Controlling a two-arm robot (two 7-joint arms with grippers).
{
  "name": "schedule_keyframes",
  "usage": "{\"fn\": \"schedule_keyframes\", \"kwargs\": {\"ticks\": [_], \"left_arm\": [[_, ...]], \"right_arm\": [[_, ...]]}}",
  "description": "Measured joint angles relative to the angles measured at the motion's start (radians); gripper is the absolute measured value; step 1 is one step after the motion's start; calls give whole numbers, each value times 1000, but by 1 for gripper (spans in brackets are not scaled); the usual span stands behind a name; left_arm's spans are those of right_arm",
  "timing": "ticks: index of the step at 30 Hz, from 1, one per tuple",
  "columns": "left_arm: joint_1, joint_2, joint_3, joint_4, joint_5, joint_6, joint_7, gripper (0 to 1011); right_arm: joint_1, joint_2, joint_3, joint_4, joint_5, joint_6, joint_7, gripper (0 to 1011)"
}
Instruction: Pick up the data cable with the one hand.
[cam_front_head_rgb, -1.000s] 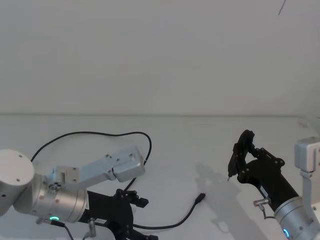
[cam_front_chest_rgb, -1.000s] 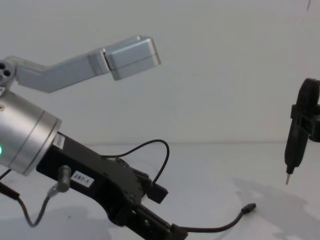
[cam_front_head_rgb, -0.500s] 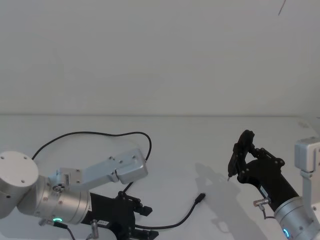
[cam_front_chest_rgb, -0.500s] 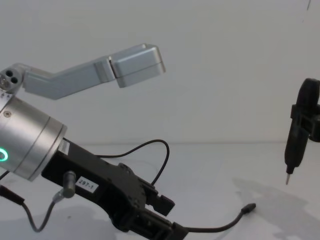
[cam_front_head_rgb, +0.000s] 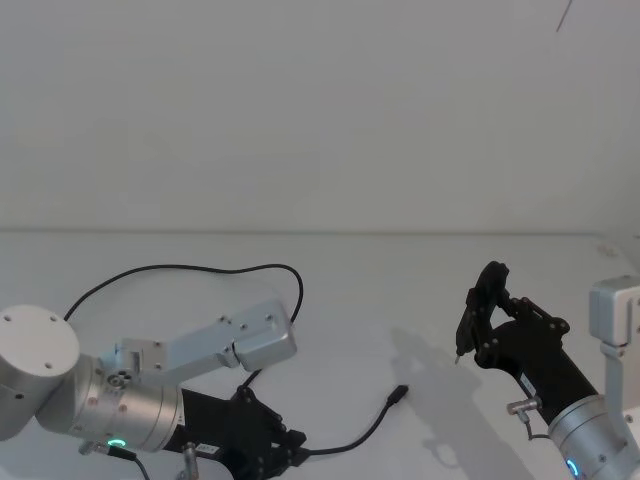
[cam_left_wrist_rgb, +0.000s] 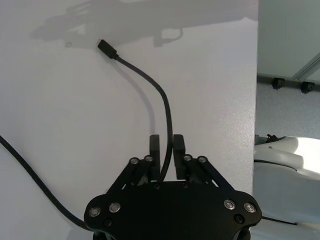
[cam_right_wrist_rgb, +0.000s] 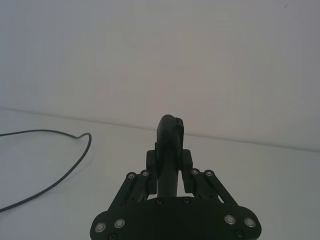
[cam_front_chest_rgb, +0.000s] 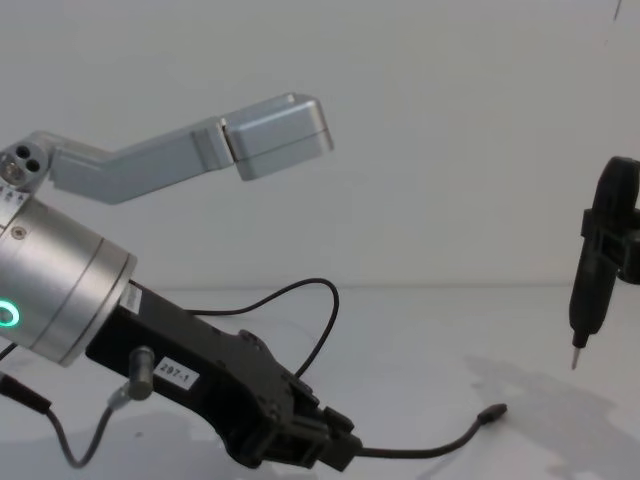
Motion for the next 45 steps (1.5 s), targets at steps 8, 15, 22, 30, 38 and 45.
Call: {"fn": "schedule_keyframes", "kwargs": {"ticks": [8, 15, 22, 30, 38, 45], "left_arm": [[0, 0, 1, 0, 5, -14, 10, 47], [6, 0, 2, -7, 22, -62, 40, 47], [13, -5, 0, -13, 45, -131, 77, 47], [14, -25, -4, -6, 72, -237, 99, 47], [-6, -53, 2, 18, 84, -330, 84, 47], [-16, -66, 7, 30, 88, -370, 74, 47]], "right_arm": [[0, 0, 1, 0, 0, 0, 0, 279], [4, -2, 7, -4, 0, -7, 5, 279], [26, -2, 24, -12, 11, -22, 27, 279], [52, 4, 45, -13, 36, -31, 61, 279], [80, 15, 69, -8, 74, -32, 112, 279], [104, 27, 85, 0, 102, -26, 156, 279]]}}
